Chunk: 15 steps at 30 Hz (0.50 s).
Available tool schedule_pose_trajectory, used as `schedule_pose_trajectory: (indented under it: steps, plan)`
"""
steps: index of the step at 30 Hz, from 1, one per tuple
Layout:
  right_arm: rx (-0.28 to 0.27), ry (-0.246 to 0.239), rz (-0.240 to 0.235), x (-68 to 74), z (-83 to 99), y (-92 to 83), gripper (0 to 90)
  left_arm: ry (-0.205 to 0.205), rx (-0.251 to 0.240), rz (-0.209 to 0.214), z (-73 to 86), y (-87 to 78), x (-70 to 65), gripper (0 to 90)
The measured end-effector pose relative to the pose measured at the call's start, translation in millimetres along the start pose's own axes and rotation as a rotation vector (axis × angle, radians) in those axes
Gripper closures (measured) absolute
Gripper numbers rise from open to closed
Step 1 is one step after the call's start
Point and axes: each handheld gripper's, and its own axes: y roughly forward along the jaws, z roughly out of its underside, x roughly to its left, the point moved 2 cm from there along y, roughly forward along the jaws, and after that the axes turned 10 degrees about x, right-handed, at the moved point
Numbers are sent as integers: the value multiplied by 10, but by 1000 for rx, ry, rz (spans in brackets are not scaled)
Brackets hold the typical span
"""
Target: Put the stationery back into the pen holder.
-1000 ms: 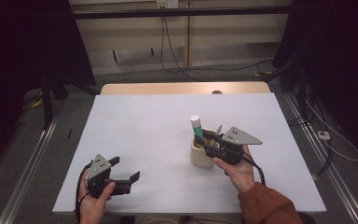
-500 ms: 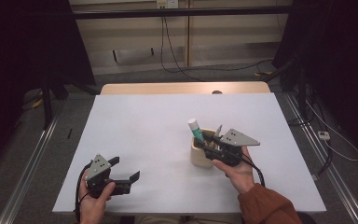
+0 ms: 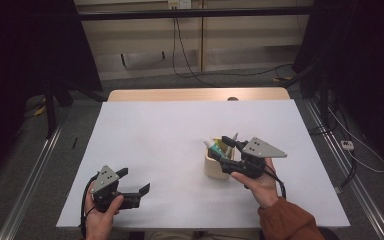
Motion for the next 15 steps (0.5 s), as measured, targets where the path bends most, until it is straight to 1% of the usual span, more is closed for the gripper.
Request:
schedule_pose_trajectory:
  steps: [2, 5, 7, 9, 11, 14, 15]
  plan:
    - [-4, 0, 9, -7, -8, -29, 368, -2, 0, 1, 0, 4, -3, 53]
    - [-13, 9, 4, -24, -20, -77, 383, 2, 0, 3, -1, 3, -8, 53]
    - [-11, 6, -2, -20, -29, -121, 382, -2, -2, 3, 0, 2, -8, 53]
    - [-6, 1, 4, -19, -27, -176, 379, 0, 1, 0, 1, -1, 5, 53]
    - [-3, 3, 13, -36, -6, -230, 364, -5, 1, 0, 3, 1, 3, 53]
    - [12, 1, 34, -58, 36, -282, 332, -2, 1, 2, -1, 4, -9, 53]
    - [18, -1, 42, -67, 54, -305, 309, 1, -1, 4, -1, 5, -12, 53]
